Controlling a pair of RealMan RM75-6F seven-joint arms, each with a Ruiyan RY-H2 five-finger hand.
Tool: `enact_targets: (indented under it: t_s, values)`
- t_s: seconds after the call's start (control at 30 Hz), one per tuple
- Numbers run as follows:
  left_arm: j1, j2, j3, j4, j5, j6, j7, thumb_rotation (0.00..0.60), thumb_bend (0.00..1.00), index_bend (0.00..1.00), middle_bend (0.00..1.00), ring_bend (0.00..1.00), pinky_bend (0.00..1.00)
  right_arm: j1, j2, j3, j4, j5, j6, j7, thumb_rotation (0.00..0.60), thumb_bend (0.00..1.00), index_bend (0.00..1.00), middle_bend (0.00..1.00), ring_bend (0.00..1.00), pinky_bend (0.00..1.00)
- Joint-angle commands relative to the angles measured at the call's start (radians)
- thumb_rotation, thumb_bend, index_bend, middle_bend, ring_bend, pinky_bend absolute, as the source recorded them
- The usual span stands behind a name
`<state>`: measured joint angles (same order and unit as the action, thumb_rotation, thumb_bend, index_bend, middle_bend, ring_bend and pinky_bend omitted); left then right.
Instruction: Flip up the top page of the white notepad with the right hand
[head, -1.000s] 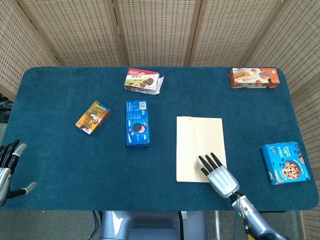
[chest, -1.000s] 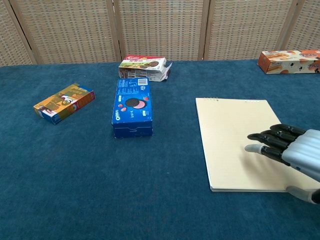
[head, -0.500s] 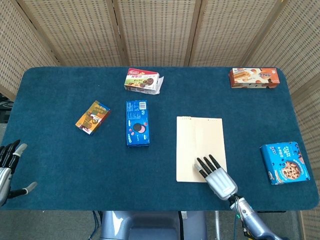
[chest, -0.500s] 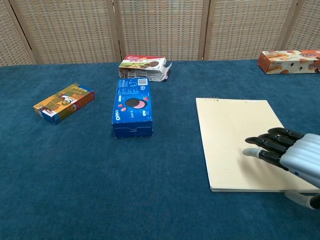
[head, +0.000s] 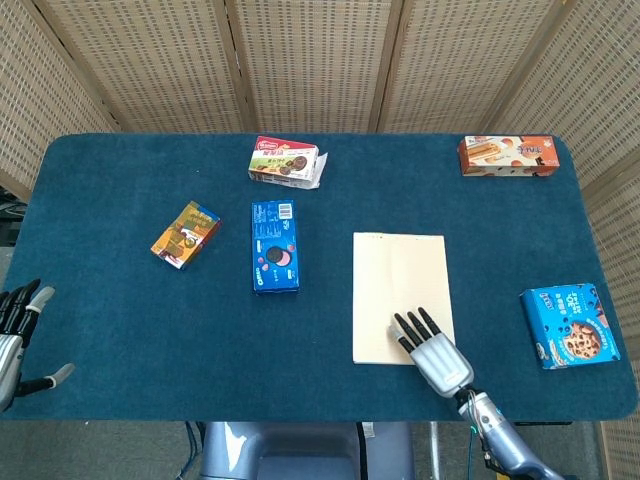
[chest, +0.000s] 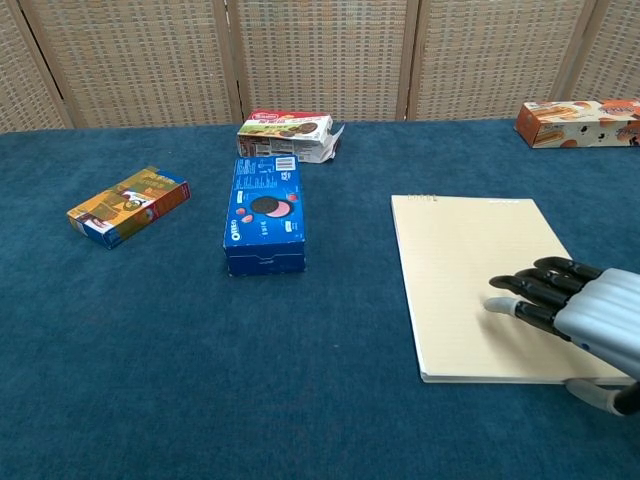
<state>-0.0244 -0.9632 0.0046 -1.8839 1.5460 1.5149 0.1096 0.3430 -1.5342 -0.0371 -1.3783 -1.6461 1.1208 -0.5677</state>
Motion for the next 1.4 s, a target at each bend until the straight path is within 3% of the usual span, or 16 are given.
enact_targets:
  t_s: [0.03,0.27,0.7,1.1,1.4]
  values:
    - [0.0,0.0,0.0,0.0,0.0,0.001,-0.001,0.6,0.0,0.0,0.0,0.0,0.0,0.003,-0.002,0.002,0.001,0.003,0.003,-0.001,0.6,0.42,0.06,0.0,0.0,0.0]
    - [0.0,-0.002,0.001,0.001,0.001,0.0,0.002,0.6,0.0,0.0,0.0,0.0,0.0,0.011,-0.019,0.02,0.027,0.007,0.022,-0.009,0.6,0.44,0.07,0.0,0.0,0.0]
    - [-0.002,0.0,0.0,-0.001,-0.004,-0.003,0.002,0.6,0.0,0.0,0.0,0.0,0.0,0.023,-0.11,0.062,0.172,-0.024,0.133,0.035,0.6,0.49,0.07,0.0,0.0,0.0]
    - [-0.004,-0.002,-0.001,-0.001,-0.009,-0.009,0.008,0.6,0.0,0.0,0.0,0.0,0.0,0.074,-0.177,0.087,0.247,-0.028,0.136,0.085,0.6,0.49,0.09,0.01,0.0,0.0]
    - [-0.006,0.002,-0.004,0.0,-0.016,-0.012,-0.005,0.6,0.0,0.0,0.0,0.0,0.0,0.102,-0.2,0.107,0.264,-0.002,0.116,0.071,0.6,0.51,0.16,0.14,0.04,0.0]
